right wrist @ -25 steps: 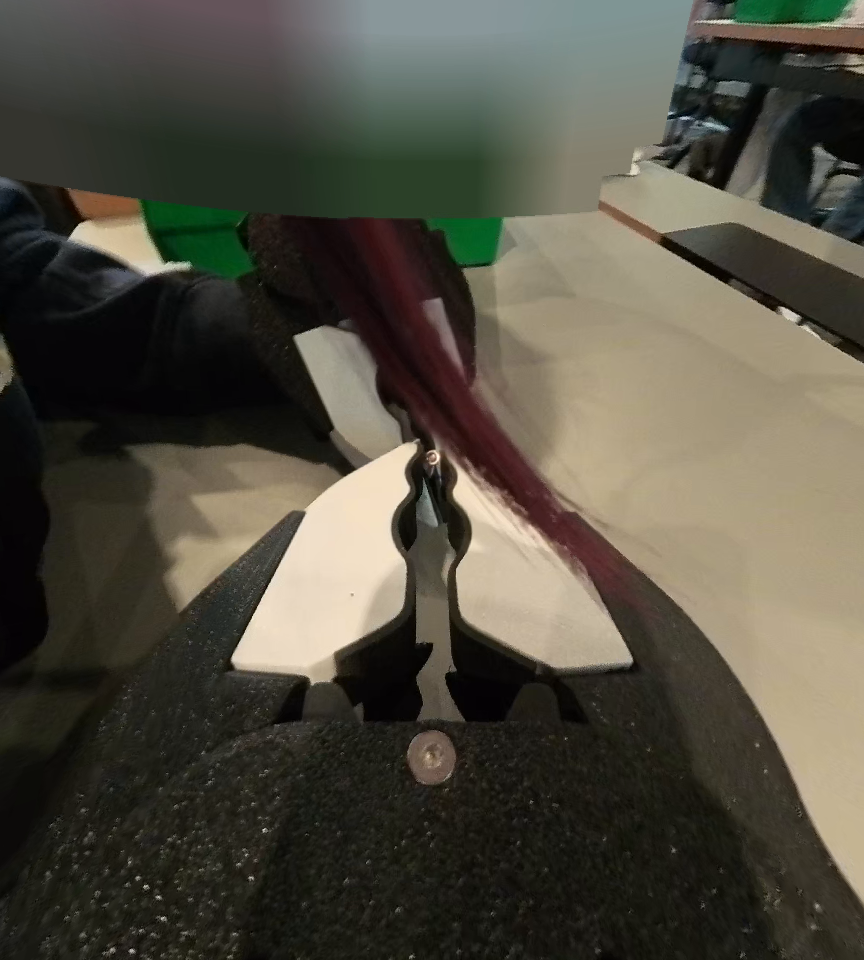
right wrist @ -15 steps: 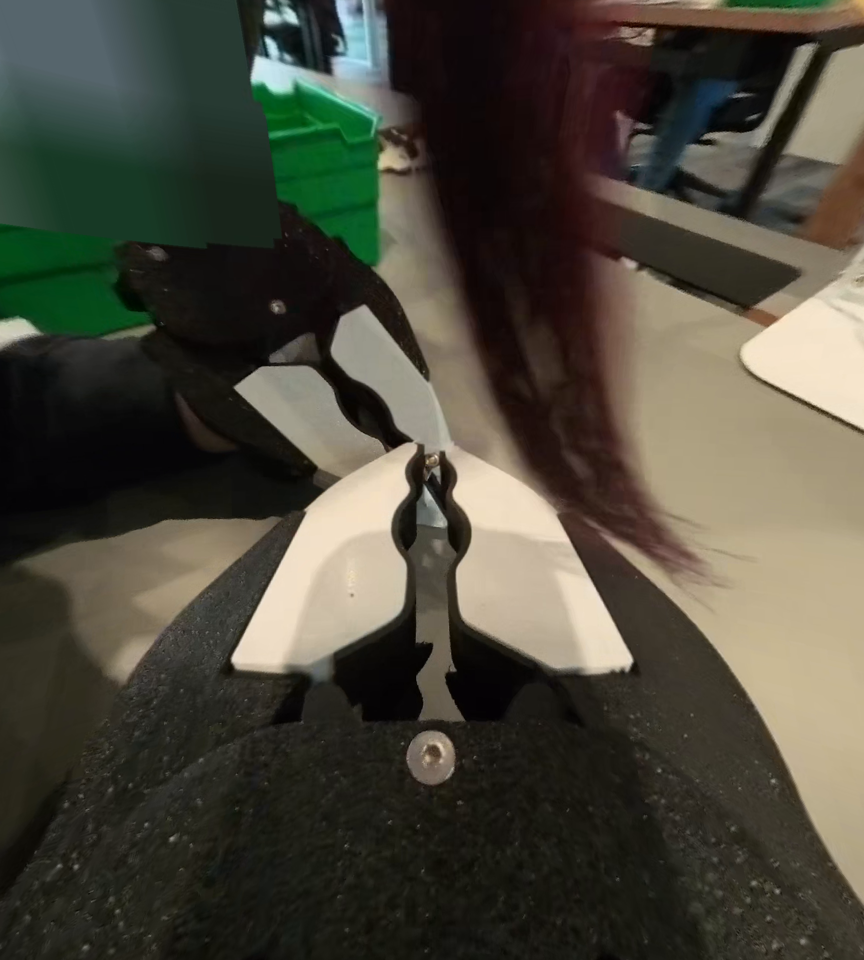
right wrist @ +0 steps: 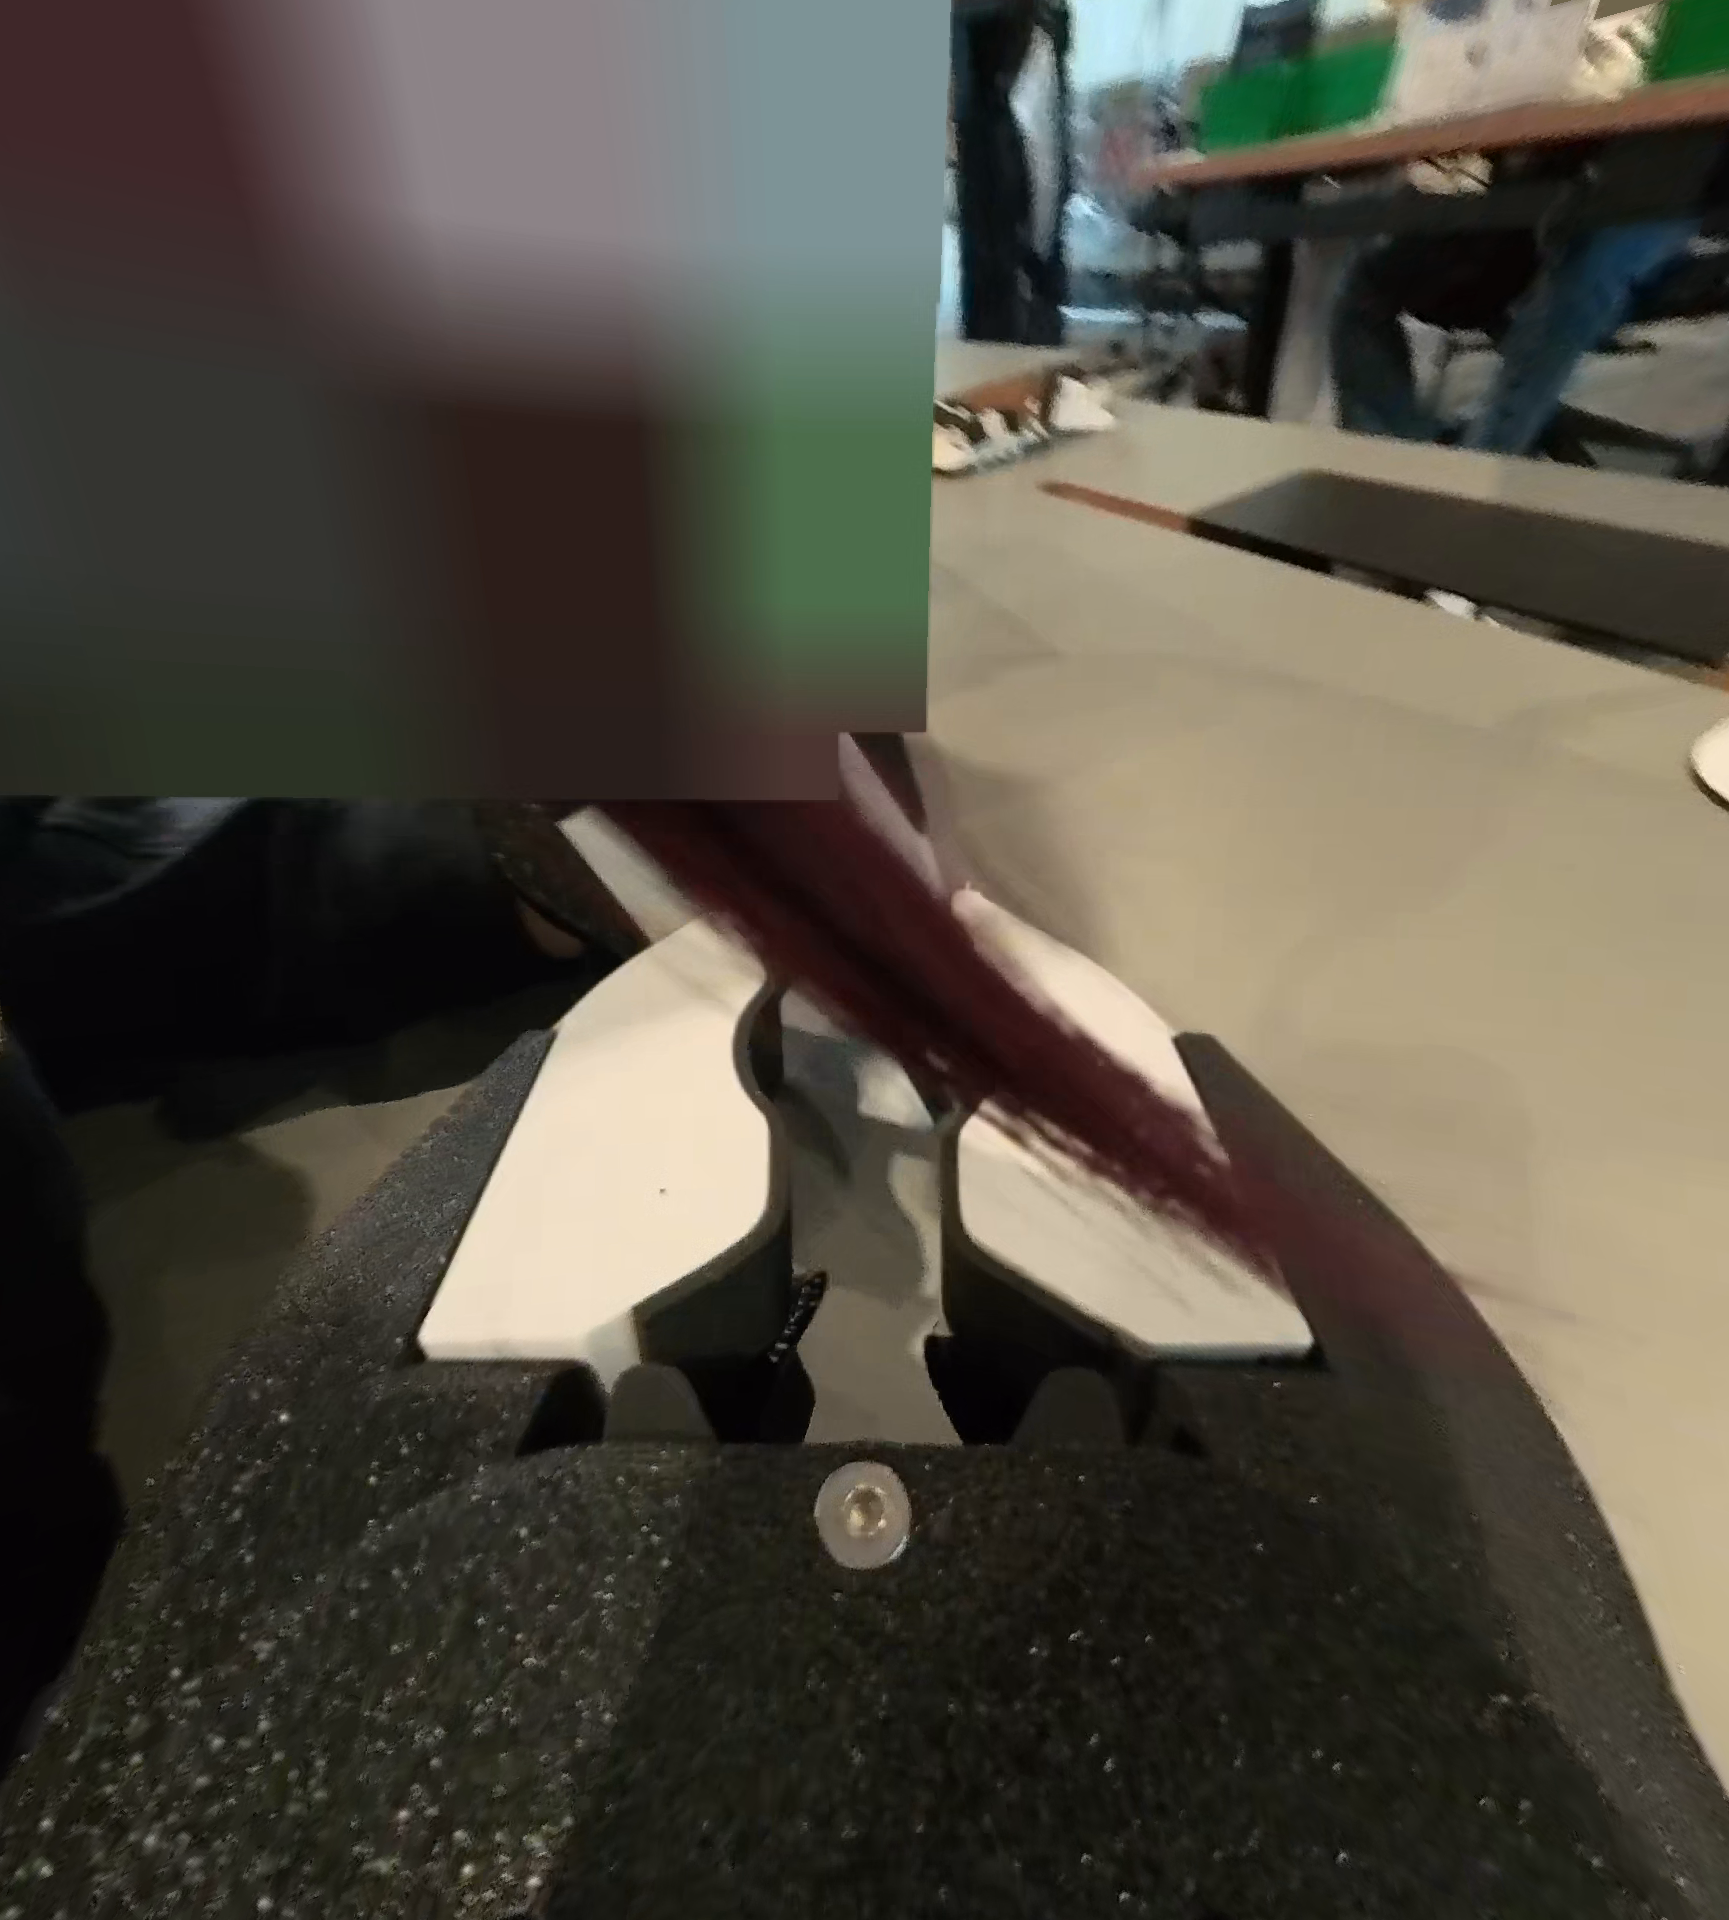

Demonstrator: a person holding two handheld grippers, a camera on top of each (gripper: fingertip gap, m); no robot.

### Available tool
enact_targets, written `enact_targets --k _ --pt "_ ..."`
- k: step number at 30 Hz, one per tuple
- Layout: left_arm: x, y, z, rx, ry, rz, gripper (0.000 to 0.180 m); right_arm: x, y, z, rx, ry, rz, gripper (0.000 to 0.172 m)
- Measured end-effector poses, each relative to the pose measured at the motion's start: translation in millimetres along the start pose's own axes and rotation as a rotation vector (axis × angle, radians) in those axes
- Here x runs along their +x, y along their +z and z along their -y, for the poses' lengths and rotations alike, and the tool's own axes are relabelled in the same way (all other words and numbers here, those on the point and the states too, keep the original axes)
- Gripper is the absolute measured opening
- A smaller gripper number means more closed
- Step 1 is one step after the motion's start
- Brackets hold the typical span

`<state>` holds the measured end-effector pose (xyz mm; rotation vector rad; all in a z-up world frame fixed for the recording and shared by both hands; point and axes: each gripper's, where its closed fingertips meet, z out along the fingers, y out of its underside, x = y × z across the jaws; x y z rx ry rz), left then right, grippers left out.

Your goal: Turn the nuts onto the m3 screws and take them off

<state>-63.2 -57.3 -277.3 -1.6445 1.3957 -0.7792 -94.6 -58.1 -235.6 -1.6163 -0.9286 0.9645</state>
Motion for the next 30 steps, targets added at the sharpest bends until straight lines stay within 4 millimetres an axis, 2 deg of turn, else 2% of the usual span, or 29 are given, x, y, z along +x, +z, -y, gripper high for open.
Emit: enact_targets --k 1,9,16,25,30 --pt "2 0 0 0.0 0.004 -0.014 0.001 -2 0 1 0.008 -0.001 0.022 0.027" --pt "26 -5 14 0.098 0.017 -0.189 0.001 -27 -8 14 0.112 0.01 0.269 0.028" --pt "39 -16 29 0.218 -0.052 -0.346 0.001 -47 -10 12 0.111 -0.046 0.39 0.029" --pt "35 -22 35 0.272 -0.109 -0.367 0.001 -42 -14 16 0.141 -0.049 0.373 0.032" --pt "34 -21 34 0.263 -0.113 -0.365 0.001 -37 -18 17 0.15 -0.061 0.351 0.028"
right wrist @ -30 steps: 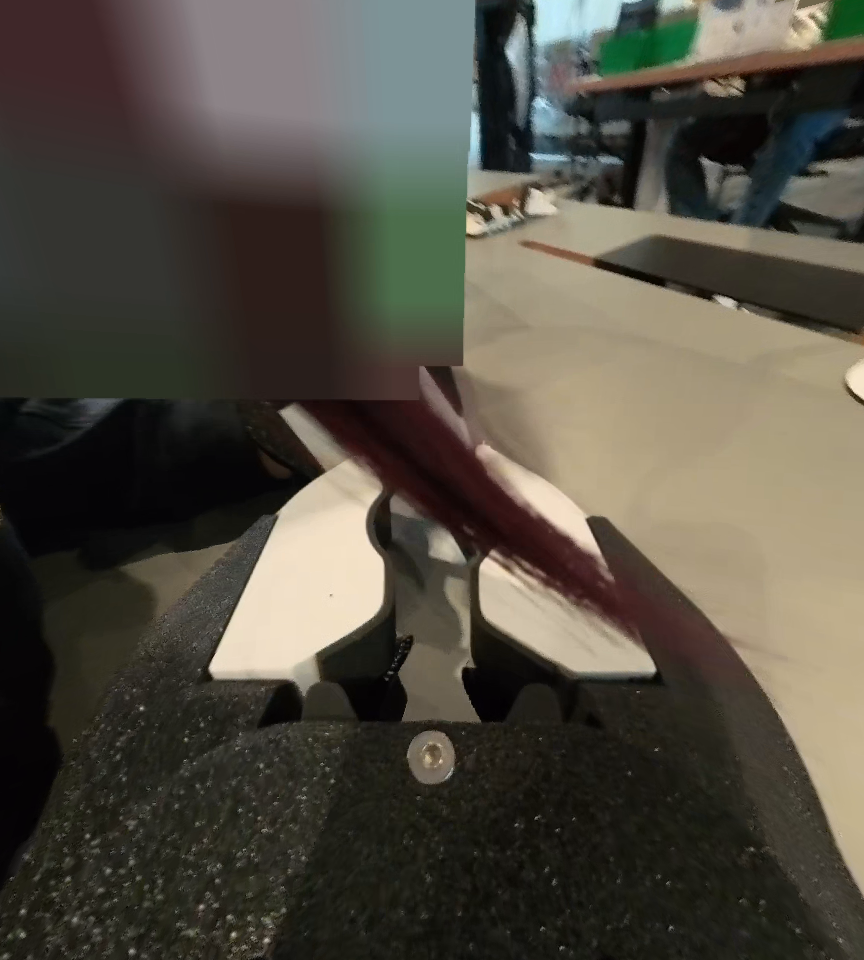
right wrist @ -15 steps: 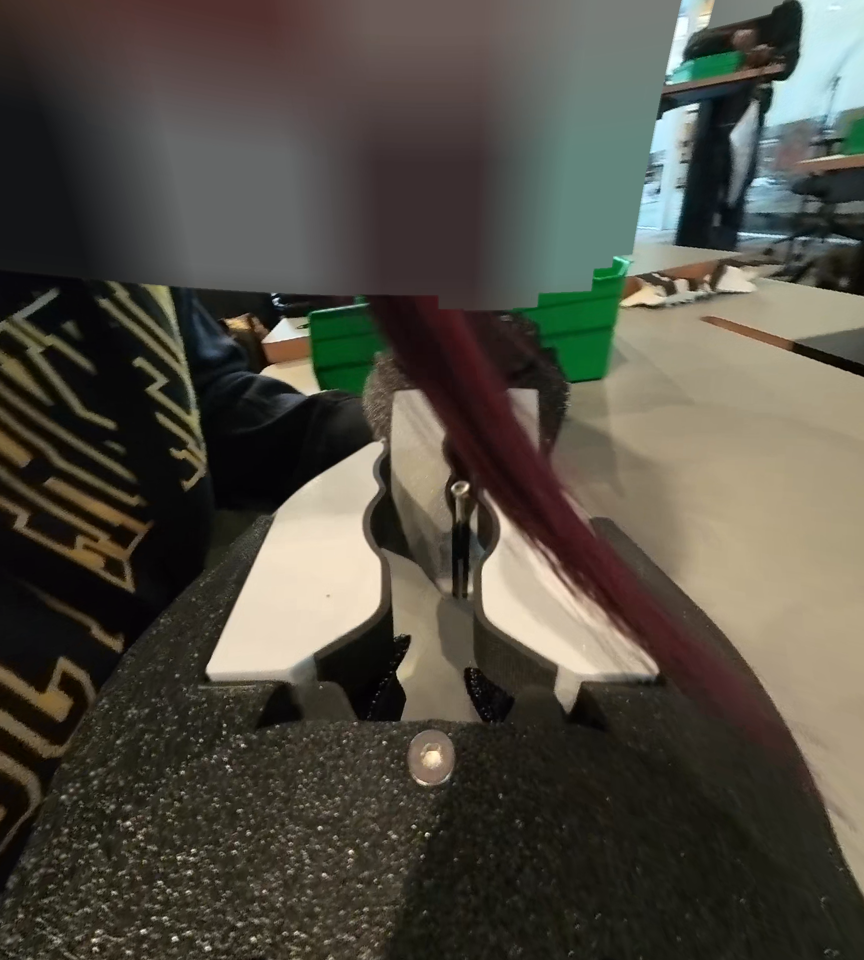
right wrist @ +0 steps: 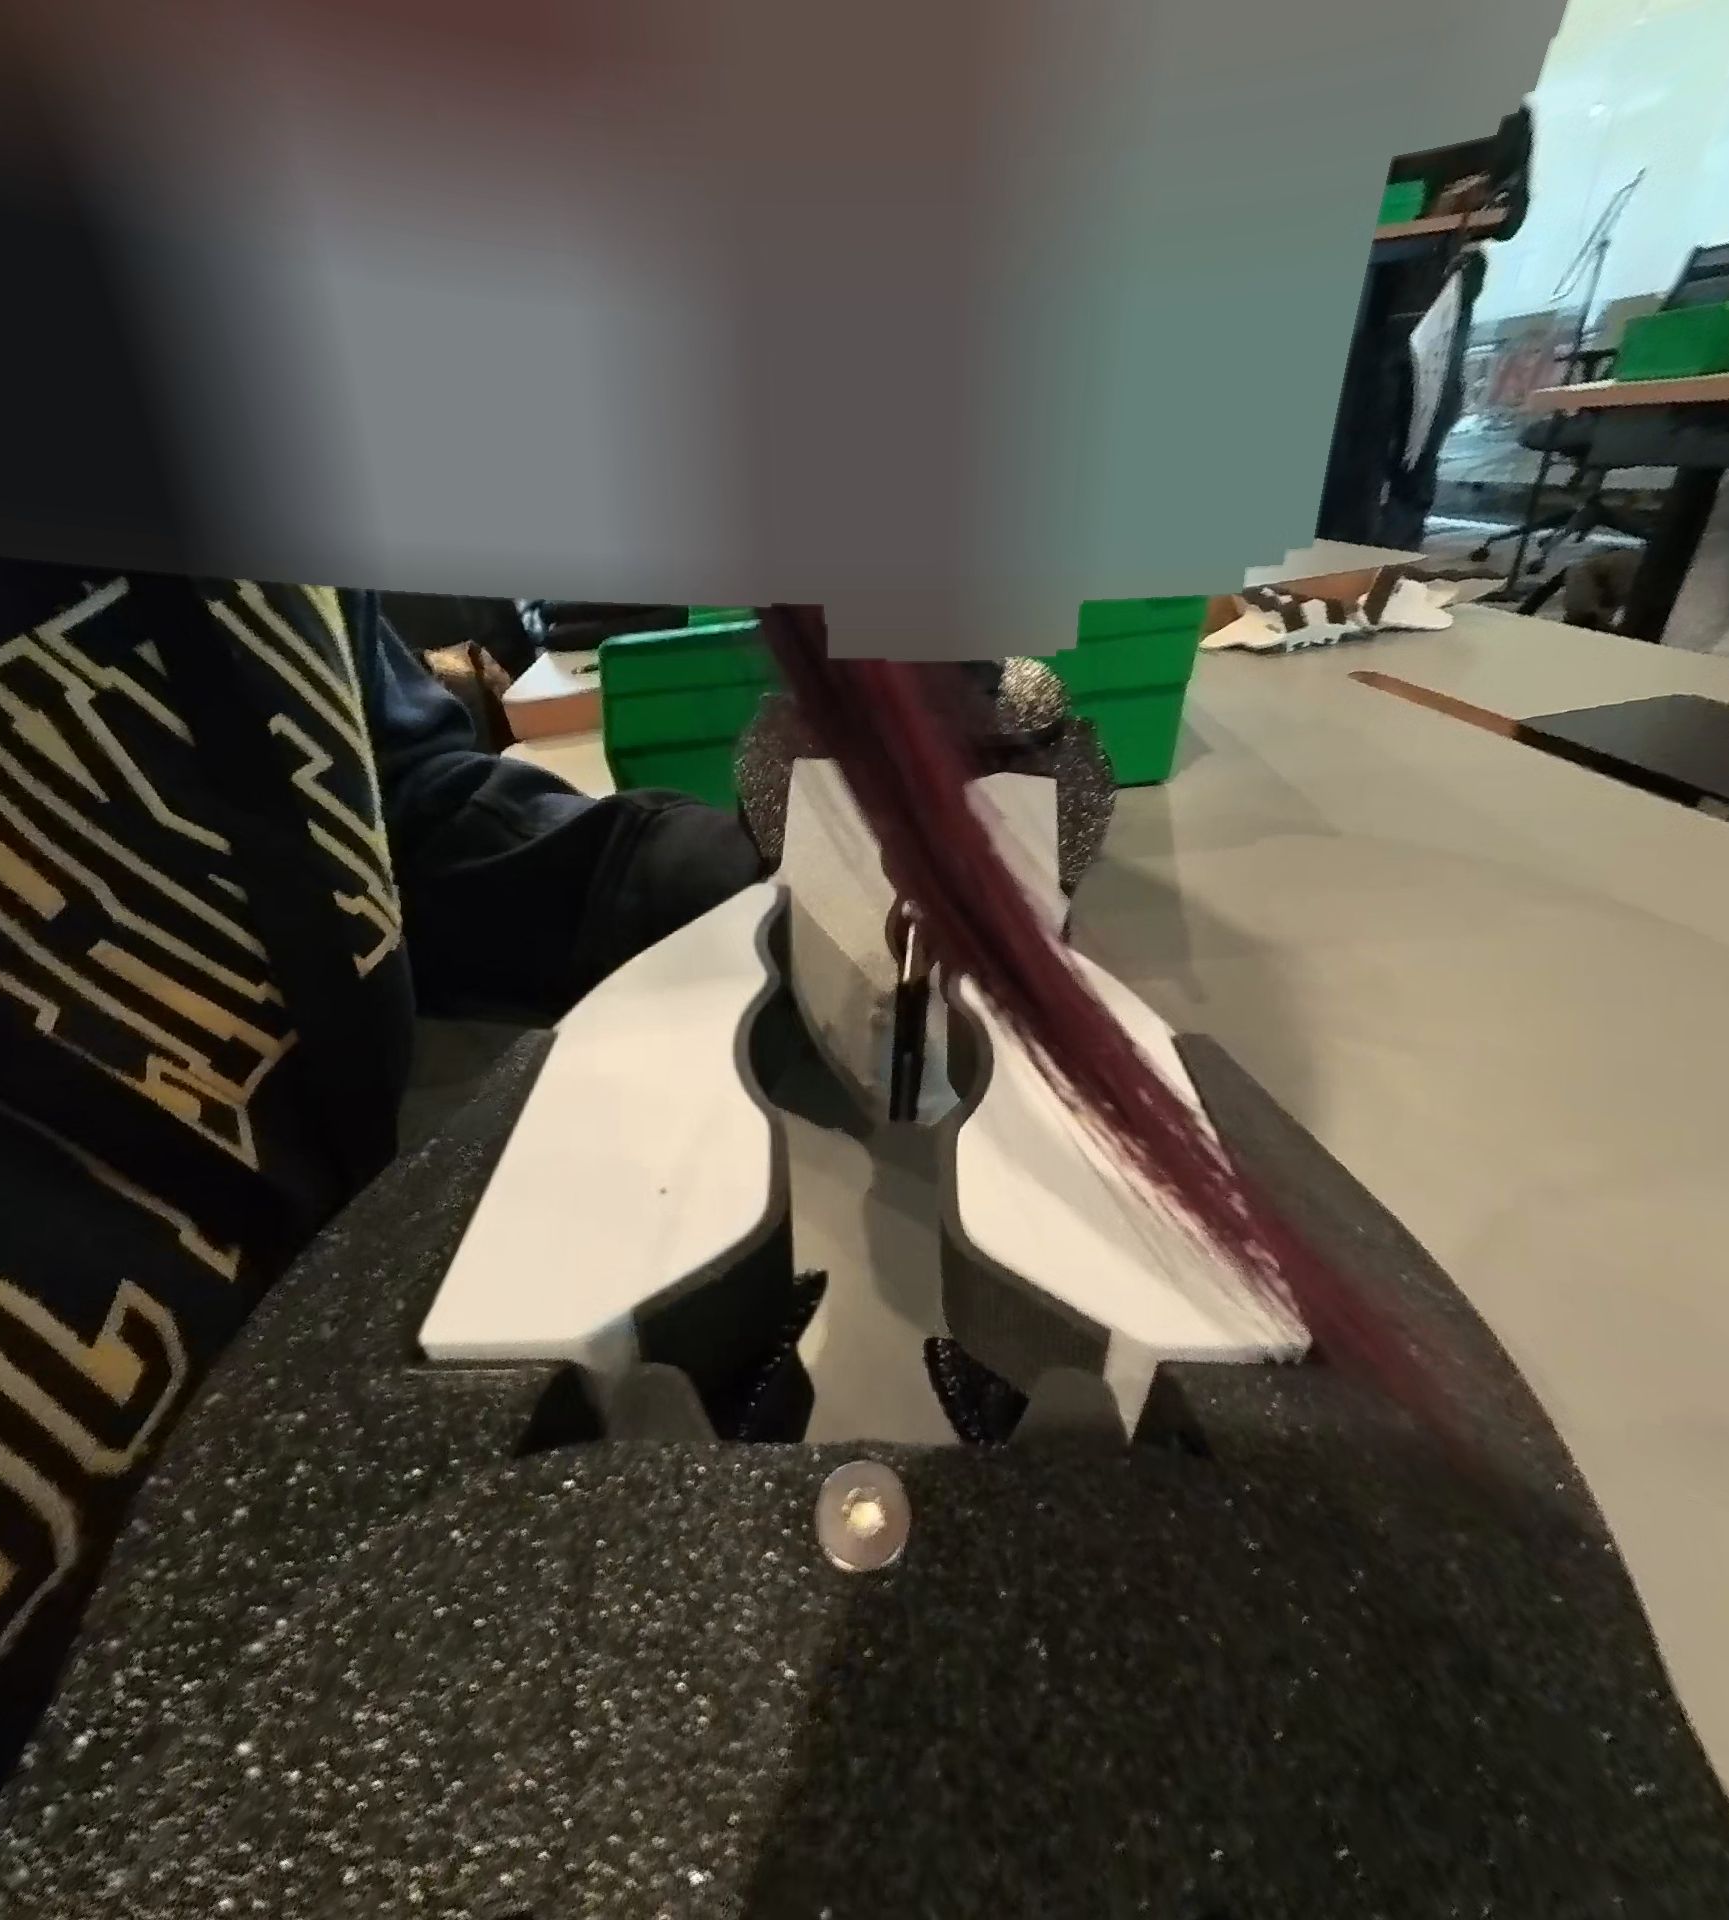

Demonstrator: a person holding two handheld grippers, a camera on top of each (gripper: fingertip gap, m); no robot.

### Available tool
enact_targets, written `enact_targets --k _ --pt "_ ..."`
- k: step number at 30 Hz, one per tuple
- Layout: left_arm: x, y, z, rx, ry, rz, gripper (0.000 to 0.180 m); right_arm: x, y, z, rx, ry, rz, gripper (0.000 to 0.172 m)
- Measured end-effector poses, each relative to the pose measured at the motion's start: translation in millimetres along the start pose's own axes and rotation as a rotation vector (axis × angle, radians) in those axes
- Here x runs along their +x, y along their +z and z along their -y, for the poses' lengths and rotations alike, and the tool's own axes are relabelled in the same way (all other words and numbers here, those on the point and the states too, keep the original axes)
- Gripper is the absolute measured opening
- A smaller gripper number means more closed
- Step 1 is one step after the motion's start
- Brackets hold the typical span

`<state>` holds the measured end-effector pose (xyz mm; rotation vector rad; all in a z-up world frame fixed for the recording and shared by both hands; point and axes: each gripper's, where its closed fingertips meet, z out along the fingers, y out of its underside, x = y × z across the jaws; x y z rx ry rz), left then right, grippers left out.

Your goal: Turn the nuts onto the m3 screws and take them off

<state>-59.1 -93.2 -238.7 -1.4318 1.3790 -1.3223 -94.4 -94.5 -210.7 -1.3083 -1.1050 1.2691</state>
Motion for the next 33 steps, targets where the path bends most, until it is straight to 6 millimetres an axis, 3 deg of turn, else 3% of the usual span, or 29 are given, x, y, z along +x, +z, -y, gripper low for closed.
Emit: enact_targets --k 8,16,23,27,29,30,33 --pt "0 7 -9 -0.073 0.01 0.01 0.001 -8 12 -5 -0.035 -0.002 0.023 0.036" --pt "-3 1 -1 -0.015 -0.022 0.012 0.001 3 -8 2 0.01 0.045 0.028 0.034" --pt "-3 6 -8 -0.074 -0.012 0.018 0.001 -5 7 -3 -0.038 0.015 0.043 0.039" --pt "-1 4 -7 -0.059 -0.001 0.011 0.001 -11 -9 -5 -0.058 0.067 0.131 0.042" --pt "-2 2 -4 -0.036 -0.017 0.01 0.001 -13 -18 -6 -0.064 0.047 0.169 0.03" --pt "-3 0 -3 -0.022 -0.032 0.01 0.001 -12 -20 -3 -0.042 0.045 0.167 0.022" --pt "-2 1 -3 -0.029 -0.038 -0.003 0.001 3 -13 -2 -0.008 0.05 0.05 0.029"
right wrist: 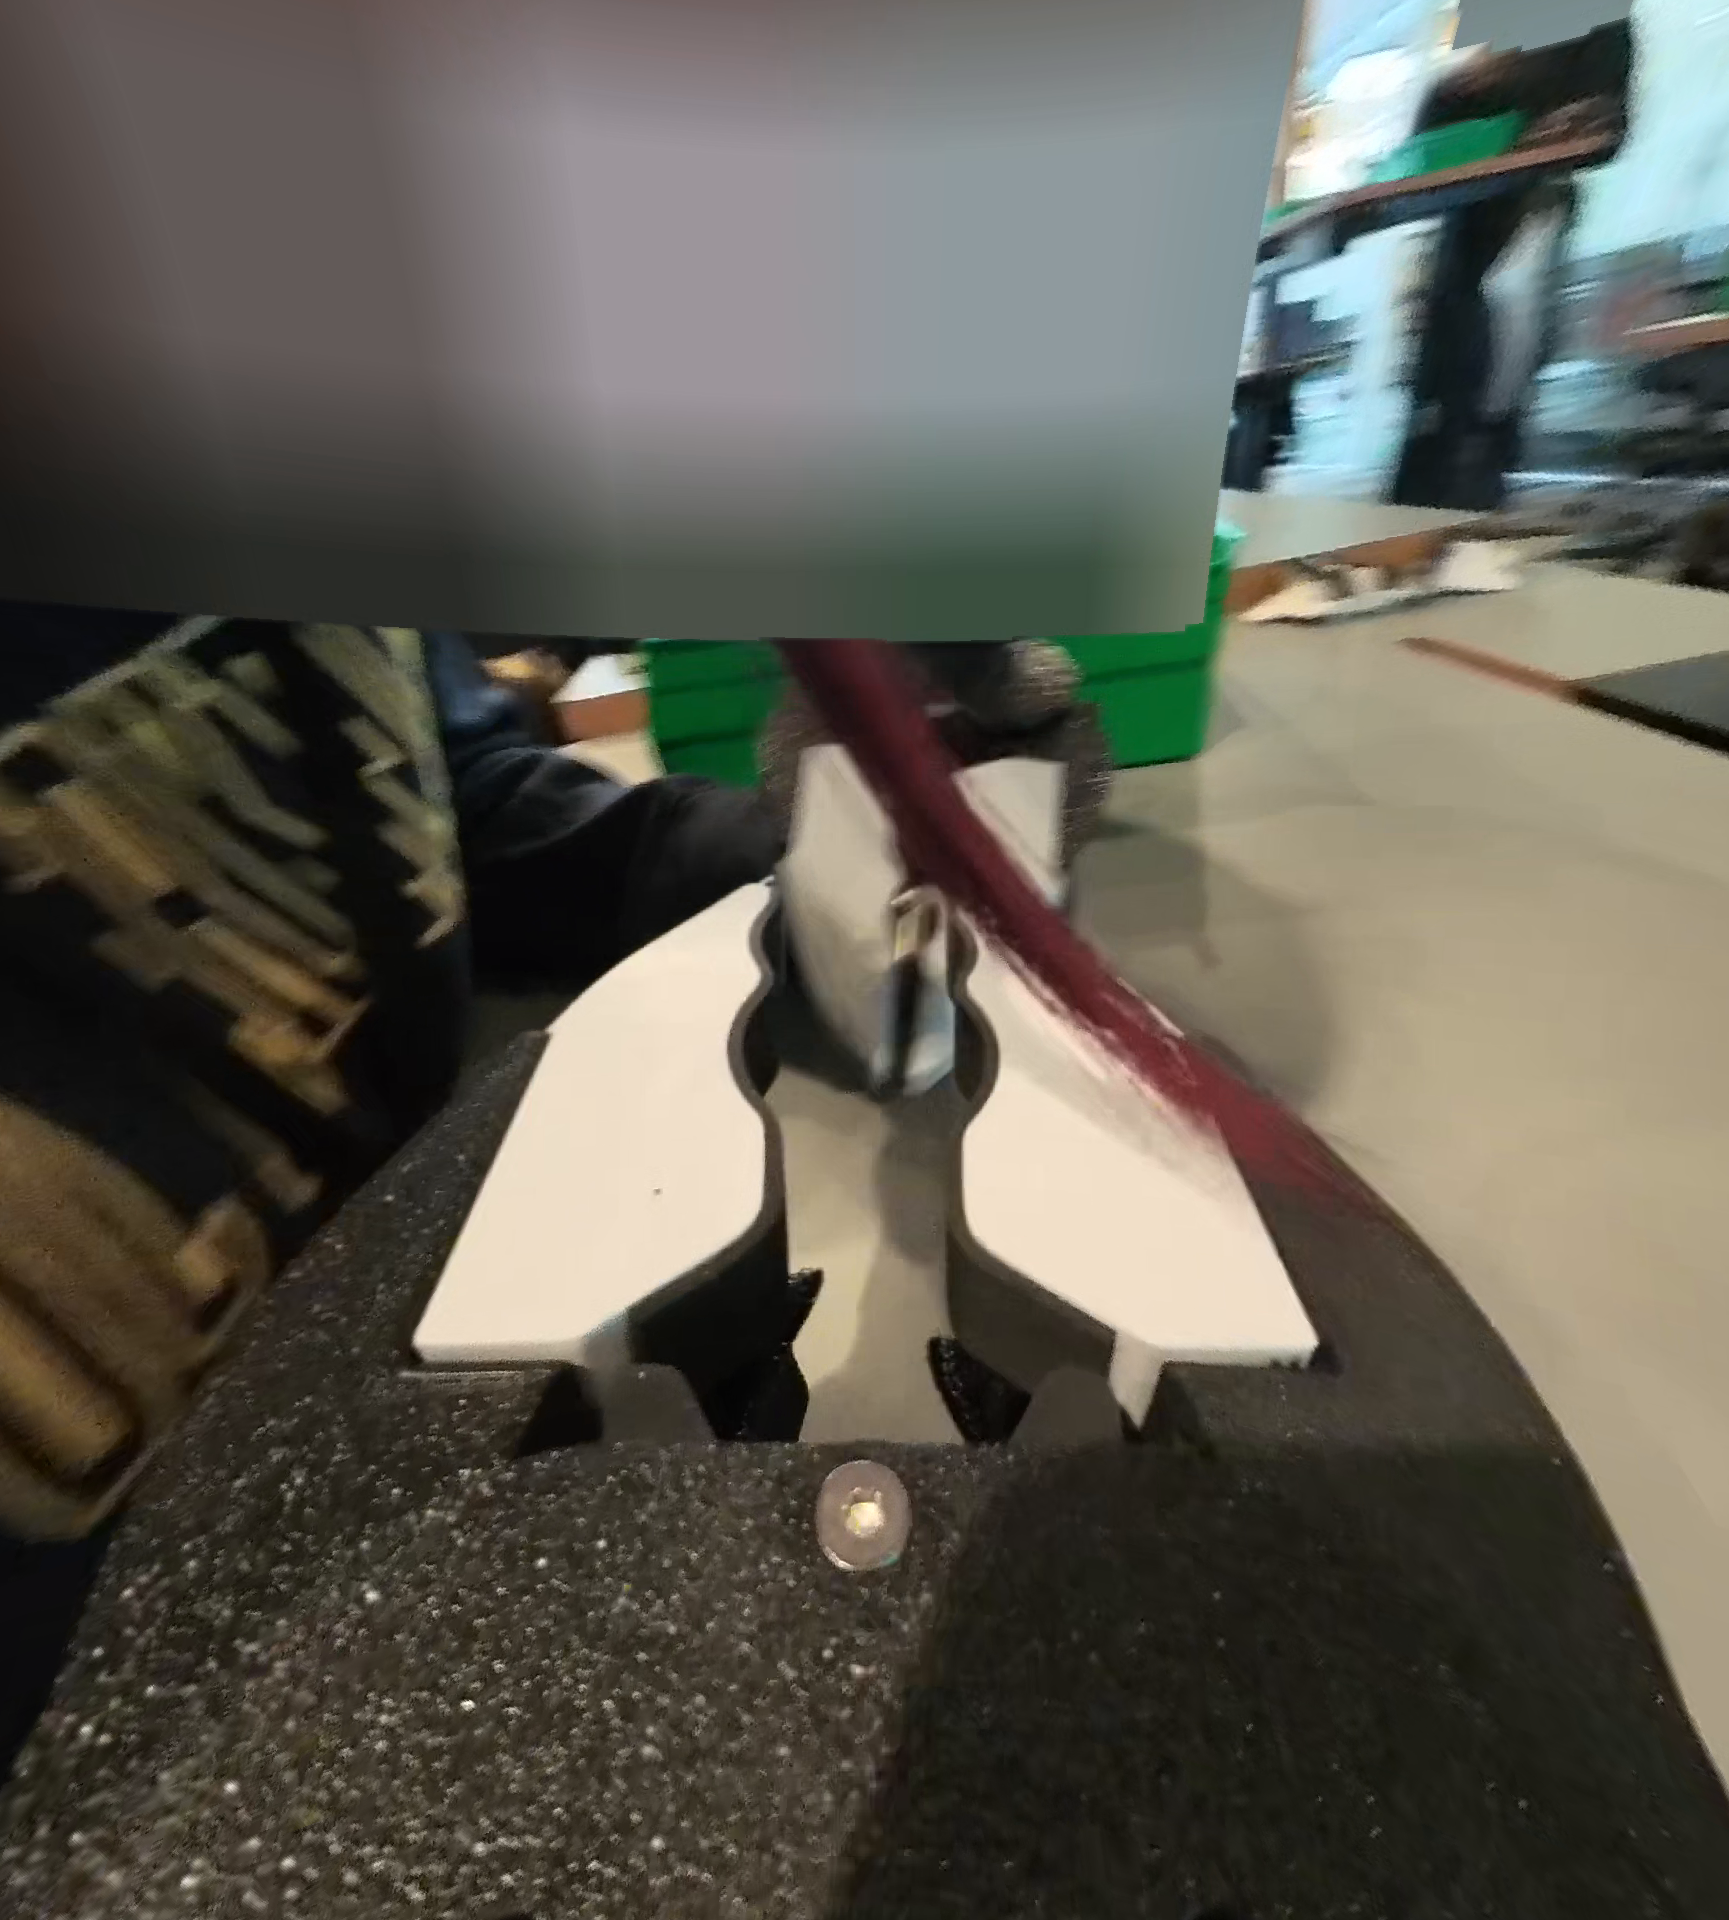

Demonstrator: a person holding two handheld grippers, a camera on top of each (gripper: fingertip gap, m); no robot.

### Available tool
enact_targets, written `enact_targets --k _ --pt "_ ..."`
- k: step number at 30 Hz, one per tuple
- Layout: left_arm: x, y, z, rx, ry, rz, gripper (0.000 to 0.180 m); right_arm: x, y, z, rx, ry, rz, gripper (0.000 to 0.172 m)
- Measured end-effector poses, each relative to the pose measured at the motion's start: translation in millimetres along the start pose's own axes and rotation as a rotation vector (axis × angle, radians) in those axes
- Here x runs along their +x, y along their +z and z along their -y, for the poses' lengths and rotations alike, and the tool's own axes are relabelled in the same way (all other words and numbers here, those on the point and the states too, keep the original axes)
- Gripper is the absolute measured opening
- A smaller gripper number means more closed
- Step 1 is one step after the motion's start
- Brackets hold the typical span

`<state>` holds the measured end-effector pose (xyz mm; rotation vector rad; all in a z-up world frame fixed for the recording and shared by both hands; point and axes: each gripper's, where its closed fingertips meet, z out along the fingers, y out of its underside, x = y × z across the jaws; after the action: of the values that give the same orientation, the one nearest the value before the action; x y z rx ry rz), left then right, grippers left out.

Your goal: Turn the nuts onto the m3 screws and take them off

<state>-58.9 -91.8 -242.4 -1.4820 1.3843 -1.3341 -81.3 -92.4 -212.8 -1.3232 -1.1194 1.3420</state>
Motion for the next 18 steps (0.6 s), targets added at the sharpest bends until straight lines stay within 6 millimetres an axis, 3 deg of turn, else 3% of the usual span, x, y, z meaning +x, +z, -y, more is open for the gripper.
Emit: enact_targets --k 7,12,13,14,18 --pt "0 6 -7 -0.062 0.012 0.012 0.001 -7 23 -5 -0.039 -0.01 0.019 0.033" --pt "0 4 -6 -0.046 0.025 0.017 0.001 -12 4 -7 -0.06 0.008 0.072 0.039" --pt "0 3 -4 -0.031 0.017 0.017 0.001 -13 -3 -6 -0.068 0.005 0.08 0.037" --pt "-2 1 -2 -0.015 0.004 0.022 0.001 -19 -10 -6 -0.071 -0.008 0.132 0.019" --pt "-2 -1 0 0.004 -0.017 0.007 0.001 2 -8 0 -0.008 -0.01 -0.011 0.029"
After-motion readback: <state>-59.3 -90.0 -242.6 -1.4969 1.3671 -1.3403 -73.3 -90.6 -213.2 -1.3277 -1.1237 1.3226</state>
